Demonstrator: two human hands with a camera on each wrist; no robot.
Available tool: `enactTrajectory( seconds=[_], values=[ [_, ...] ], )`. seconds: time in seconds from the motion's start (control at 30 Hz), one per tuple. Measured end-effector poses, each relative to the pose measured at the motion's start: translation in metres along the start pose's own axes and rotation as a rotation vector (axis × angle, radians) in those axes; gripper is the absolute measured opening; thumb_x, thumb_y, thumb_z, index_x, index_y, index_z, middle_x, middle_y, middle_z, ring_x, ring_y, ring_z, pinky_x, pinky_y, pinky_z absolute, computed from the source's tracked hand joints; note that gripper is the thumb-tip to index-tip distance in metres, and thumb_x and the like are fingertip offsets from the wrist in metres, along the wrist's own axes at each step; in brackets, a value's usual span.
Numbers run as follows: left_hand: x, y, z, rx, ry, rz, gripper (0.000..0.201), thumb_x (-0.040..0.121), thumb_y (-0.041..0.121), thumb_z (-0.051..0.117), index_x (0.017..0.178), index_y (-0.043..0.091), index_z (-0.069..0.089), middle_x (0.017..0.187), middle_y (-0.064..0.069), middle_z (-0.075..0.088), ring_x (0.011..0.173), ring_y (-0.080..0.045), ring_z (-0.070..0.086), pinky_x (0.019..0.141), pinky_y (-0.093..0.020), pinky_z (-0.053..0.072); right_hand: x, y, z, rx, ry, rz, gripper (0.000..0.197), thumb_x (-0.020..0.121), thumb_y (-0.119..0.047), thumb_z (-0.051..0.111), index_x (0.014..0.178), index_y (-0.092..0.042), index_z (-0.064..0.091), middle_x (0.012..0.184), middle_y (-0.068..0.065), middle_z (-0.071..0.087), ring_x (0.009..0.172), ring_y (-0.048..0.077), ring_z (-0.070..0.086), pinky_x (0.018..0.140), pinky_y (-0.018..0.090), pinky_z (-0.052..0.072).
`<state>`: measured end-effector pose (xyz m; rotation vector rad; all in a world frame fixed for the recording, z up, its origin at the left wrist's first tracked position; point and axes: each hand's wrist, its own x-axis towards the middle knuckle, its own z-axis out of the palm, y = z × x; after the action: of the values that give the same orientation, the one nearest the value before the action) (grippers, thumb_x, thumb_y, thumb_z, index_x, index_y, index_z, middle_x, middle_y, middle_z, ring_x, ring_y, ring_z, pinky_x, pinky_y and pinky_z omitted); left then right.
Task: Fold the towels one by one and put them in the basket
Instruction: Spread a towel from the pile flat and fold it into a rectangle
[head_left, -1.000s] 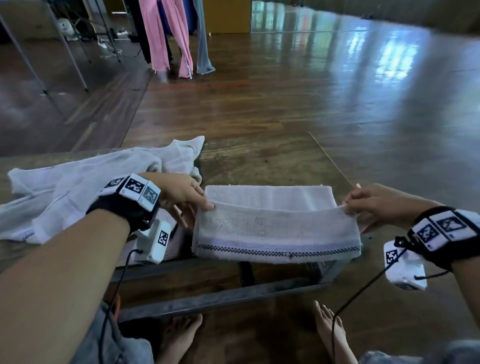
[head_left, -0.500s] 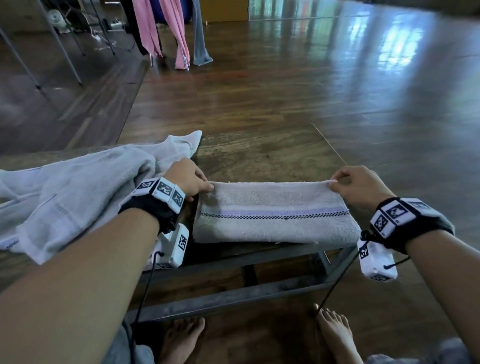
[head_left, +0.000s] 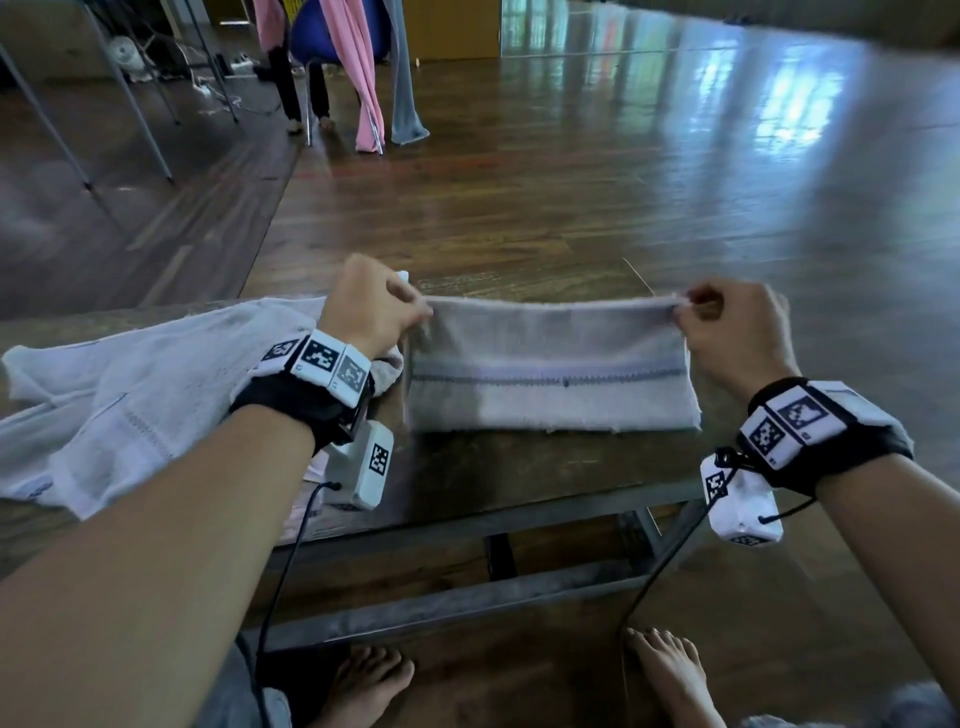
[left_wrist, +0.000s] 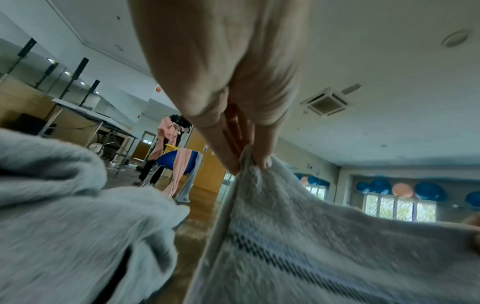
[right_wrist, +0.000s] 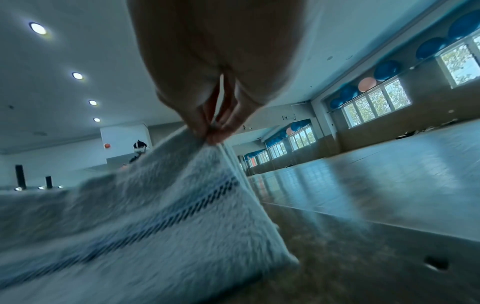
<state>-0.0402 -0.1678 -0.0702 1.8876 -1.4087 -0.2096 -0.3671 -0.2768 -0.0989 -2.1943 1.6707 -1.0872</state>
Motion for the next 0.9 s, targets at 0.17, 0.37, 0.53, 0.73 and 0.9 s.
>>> enactTrajectory(
  seconds=[0.17, 0.37, 0.53, 0.73, 0.9],
  values=[
    [-0.004, 0.024, -0.024, -0.215, 0.239, 0.219, 0.016, 0.075, 0.012, 0.084, 0.089, 0.005, 0.078, 0.094, -0.001, 0.072, 0.075, -0.009, 0.067, 0.073, -0.015, 0.056, -0.006, -0.007, -0.028, 0.271, 0.294, -0.176, 0.015, 0.089, -0.013, 0.068, 0.104, -0.013, 0.071, 0.103, 0.006, 0.071, 0.091, 0.018, 0.070, 0.090, 0.037, 0.057],
    [-0.027, -0.003, -0.016, 0.036, -0.305, 0.045, 0.018, 0.071, 0.002, 0.083, 0.086, 0.011, 0.079, 0.071, 0.002, 0.071, 0.061, 0.001, 0.060, 0.057, -0.006, 0.043, -0.034, 0.036, -0.033, 0.119, -0.239, -0.042, 0.021, 0.087, -0.003, 0.072, 0.096, -0.022, 0.072, 0.095, 0.006, 0.076, 0.081, 0.020, 0.072, 0.079, 0.028, 0.057],
    [-0.033, -0.021, 0.016, 0.274, -0.508, -0.131, 0.021, 0.076, 0.019, 0.083, 0.093, 0.006, 0.078, 0.090, -0.010, 0.074, 0.088, -0.022, 0.068, 0.083, -0.031, 0.052, -0.045, 0.052, -0.017, -0.073, -0.481, 0.082, 0.012, 0.086, -0.009, 0.069, 0.090, -0.020, 0.068, 0.092, 0.000, 0.071, 0.096, 0.026, 0.067, 0.106, 0.046, 0.043],
    [-0.024, -0.015, 0.045, 0.427, -0.341, -0.297, 0.043, 0.082, 0.034, 0.069, 0.056, 0.007, 0.048, 0.058, -0.007, 0.051, 0.058, -0.027, 0.052, 0.056, -0.033, 0.041, -0.035, 0.040, 0.005, -0.151, -0.525, 0.228, 0.044, 0.097, -0.036, 0.058, 0.061, -0.010, 0.056, 0.066, 0.008, 0.058, 0.072, 0.027, 0.056, 0.075, 0.037, 0.046],
    [-0.014, -0.009, 0.053, 0.459, -0.345, -0.400, 0.035, 0.077, 0.033, 0.077, 0.071, 0.008, 0.054, 0.077, -0.009, 0.061, 0.065, -0.022, 0.056, 0.054, -0.030, 0.039, -0.034, 0.038, 0.010, -0.177, -0.485, 0.313, 0.035, 0.093, -0.031, 0.062, 0.068, -0.006, 0.058, 0.089, 0.023, 0.063, 0.088, 0.037, 0.061, 0.083, 0.042, 0.053]
  ],
)
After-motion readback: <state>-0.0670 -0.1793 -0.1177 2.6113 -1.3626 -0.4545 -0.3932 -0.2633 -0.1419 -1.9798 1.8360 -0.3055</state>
